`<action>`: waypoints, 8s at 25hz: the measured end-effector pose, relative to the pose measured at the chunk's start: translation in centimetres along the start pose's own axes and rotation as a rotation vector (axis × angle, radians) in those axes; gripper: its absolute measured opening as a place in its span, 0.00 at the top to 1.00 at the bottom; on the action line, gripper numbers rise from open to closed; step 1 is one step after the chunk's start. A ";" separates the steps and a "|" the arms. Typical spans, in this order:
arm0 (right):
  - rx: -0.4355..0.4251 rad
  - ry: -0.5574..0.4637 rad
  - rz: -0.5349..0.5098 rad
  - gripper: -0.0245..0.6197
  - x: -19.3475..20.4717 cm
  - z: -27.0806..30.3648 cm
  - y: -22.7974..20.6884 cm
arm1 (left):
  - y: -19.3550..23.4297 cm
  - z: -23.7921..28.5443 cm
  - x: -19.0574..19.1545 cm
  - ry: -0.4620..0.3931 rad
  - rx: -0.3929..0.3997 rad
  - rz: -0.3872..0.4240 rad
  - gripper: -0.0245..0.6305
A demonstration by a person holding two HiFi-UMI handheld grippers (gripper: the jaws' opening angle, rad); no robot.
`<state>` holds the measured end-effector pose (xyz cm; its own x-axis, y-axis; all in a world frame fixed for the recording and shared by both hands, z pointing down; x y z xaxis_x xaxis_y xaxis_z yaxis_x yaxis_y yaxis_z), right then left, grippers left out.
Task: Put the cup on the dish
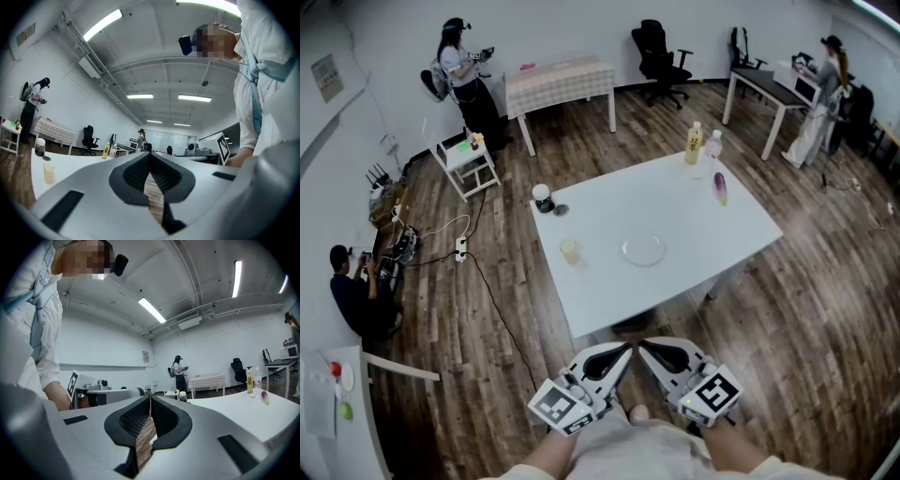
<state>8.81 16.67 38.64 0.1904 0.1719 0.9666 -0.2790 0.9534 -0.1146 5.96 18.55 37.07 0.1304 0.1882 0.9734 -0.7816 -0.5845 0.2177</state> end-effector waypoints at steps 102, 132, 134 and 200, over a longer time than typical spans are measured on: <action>0.040 0.220 0.072 0.91 3.8 19.0 -12.1 | 38.2 5.9 7.4 0.136 -0.337 0.057 0.37; 0.040 0.239 0.068 0.91 4.0 18.8 -12.8 | 42.0 7.3 14.4 0.378 -0.381 0.073 0.56; 0.041 0.239 0.067 0.91 4.0 18.8 -12.8 | 42.0 7.3 14.4 0.383 -0.381 0.076 0.56; 0.256 0.274 0.147 0.91 5.2 10.3 -24.4 | 31.9 28.1 12.4 0.372 0.029 0.115 0.57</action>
<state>6.96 -8.27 48.85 0.3654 0.3942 0.8432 -0.5405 0.8274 -0.1526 -0.20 -19.88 58.09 -0.1908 0.3903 0.9007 -0.7598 -0.6397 0.1162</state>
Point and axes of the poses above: the fingertips, and each gripper's own axes: z forward along the fingers, y to its left, x out of its underside, the point moved 1 cm from there along -z, backward along the fingers, and after that the axes turned 11 degrees about y, right-handed, at the moved point
